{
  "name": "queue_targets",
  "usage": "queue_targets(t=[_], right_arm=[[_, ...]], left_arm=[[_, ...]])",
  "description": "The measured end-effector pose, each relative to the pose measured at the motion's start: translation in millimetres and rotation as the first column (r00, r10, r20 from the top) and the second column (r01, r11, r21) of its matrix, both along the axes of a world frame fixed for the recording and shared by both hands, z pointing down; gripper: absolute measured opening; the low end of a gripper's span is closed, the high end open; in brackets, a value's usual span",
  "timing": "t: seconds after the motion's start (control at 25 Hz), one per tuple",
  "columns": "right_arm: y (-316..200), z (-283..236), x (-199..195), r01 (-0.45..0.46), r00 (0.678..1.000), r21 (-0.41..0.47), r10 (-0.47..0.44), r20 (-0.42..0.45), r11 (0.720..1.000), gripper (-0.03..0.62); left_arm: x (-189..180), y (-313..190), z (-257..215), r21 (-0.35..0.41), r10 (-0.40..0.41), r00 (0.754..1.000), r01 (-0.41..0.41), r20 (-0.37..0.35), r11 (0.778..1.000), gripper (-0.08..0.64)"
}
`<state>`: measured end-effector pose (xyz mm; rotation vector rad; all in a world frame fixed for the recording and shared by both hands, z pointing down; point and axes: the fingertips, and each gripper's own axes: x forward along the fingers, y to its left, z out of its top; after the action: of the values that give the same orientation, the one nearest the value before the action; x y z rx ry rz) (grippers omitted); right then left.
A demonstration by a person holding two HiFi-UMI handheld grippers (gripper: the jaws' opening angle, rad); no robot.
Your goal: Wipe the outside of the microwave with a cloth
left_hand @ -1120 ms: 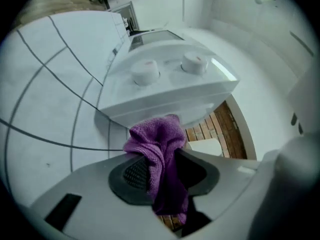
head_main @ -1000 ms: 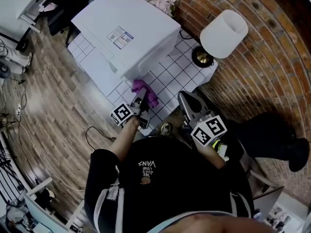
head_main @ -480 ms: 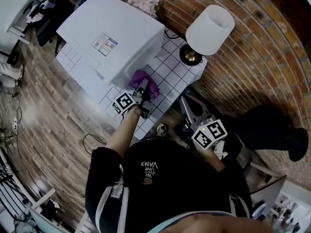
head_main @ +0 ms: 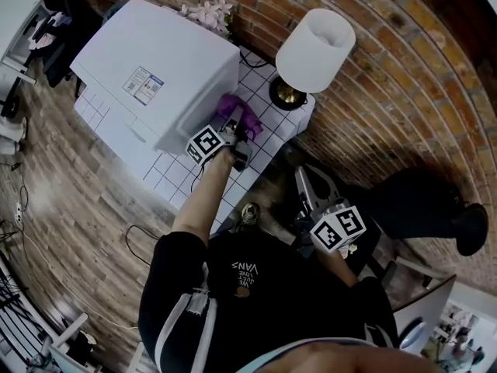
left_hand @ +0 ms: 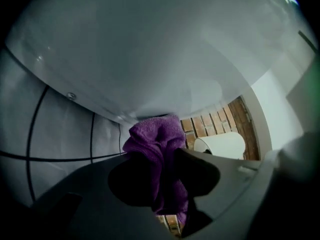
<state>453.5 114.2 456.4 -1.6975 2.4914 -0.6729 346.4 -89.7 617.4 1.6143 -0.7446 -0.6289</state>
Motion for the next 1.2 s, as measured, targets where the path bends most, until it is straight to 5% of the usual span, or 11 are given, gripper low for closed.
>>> queue_targets(t=[0.32, 0.76, 0.92, 1.2], right_arm=[[1.7, 2.7, 20.7, -0.029, 1.0, -0.018, 0.029, -0.011, 0.999, 0.003], [-20.6, -5.7, -14.7, 0.05, 0.999, 0.027, -0.05, 0.019, 0.998, 0.003], [-29.0, -12.2, -40.1, 0.096, 0.995, 0.05, -0.097, 0.028, 0.994, 0.003], [-41.7, -27.6, -99.3, 0.188, 0.98, 0.101, -0.193, 0.044, 0.977, 0.003]], left_arm=[[25.0, -23.1, -3.4, -0.001, -0.012, 1.0, 0.012, -0.014, 1.0, 0.14], [15.4, 33.1, -40.2, 0.068, 0.082, 0.995, -0.079, -0.05, 0.995, 0.14], [2.9, 75.3, -73.7, 0.16, 0.152, 0.988, -0.152, 0.008, 0.975, 0.14], [-71.4, 129.3, -117.4, 0.295, 0.138, 0.981, -0.174, 0.139, 0.94, 0.14]])
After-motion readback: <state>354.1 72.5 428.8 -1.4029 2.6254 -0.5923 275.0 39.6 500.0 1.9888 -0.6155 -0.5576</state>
